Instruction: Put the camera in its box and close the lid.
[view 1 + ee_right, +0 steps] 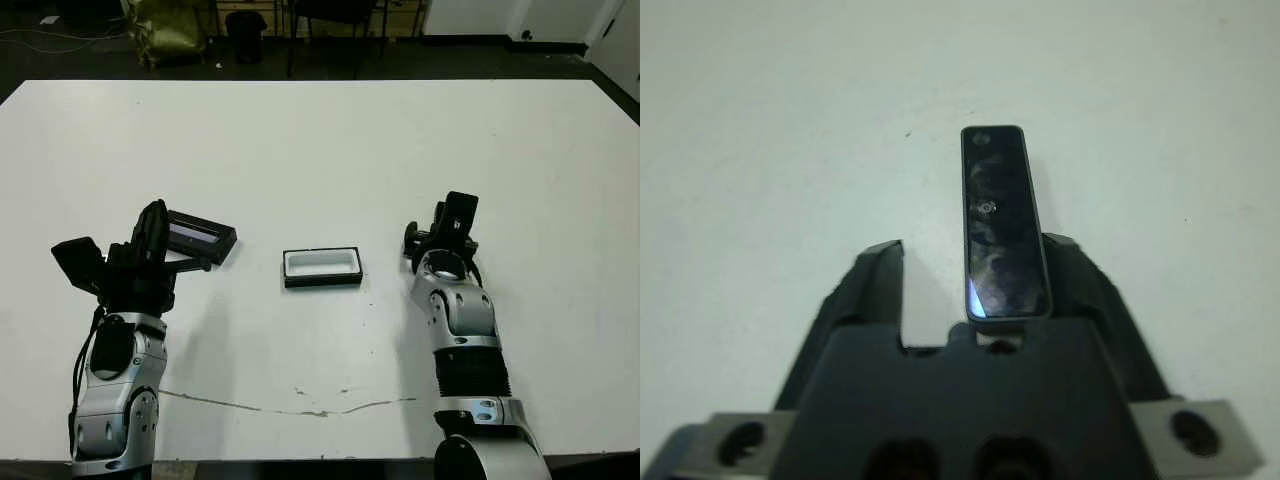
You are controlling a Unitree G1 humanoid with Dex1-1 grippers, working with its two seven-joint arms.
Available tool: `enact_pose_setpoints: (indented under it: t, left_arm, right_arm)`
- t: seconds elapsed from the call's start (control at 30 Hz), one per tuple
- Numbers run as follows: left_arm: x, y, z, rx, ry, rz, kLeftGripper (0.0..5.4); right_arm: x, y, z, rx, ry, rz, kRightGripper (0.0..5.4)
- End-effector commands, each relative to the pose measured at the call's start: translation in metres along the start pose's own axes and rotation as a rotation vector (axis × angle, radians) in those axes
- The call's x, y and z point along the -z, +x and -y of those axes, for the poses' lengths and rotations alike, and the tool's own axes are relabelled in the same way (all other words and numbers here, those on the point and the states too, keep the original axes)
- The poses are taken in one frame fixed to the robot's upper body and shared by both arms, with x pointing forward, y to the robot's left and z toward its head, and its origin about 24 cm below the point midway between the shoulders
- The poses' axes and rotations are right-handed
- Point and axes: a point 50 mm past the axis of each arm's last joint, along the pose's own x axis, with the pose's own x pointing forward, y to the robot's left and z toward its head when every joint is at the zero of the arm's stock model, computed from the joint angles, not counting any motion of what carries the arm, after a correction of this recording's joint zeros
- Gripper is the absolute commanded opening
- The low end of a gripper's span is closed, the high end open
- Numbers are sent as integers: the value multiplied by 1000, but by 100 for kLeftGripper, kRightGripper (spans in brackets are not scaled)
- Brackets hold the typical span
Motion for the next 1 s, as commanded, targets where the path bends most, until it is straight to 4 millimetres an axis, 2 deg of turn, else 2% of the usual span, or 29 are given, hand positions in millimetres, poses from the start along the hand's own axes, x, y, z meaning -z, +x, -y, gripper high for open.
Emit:
enact_pose_setpoints:
  t: [0.03, 0.23, 0.3, 0.8, 0.9, 1.0]
  left_arm:
    - [4, -2, -3, -10, 10, -25, 0]
    - [4, -1, -3, -9, 10, -30, 0]
    - [4, -2, -3, -14, 7, -35, 0]
    - [4, -2, -3, -12, 6, -31, 0]
    - [4, -3, -3, -17, 6, -37, 0]
    - [5, -3, -4, -21, -1, -44, 0]
  right_arm:
    - [10, 2, 1, 30, -7, -29, 214]
    - [16, 3, -1, 83, 84, -48, 83]
    - [17, 3, -1, 88, 95, -41, 62]
    - [22, 2, 4, 124, 47, 20, 59]
    - [20, 1, 7, 139, 28, 44, 59]
    - [12, -4, 12, 134, 15, 138, 58]
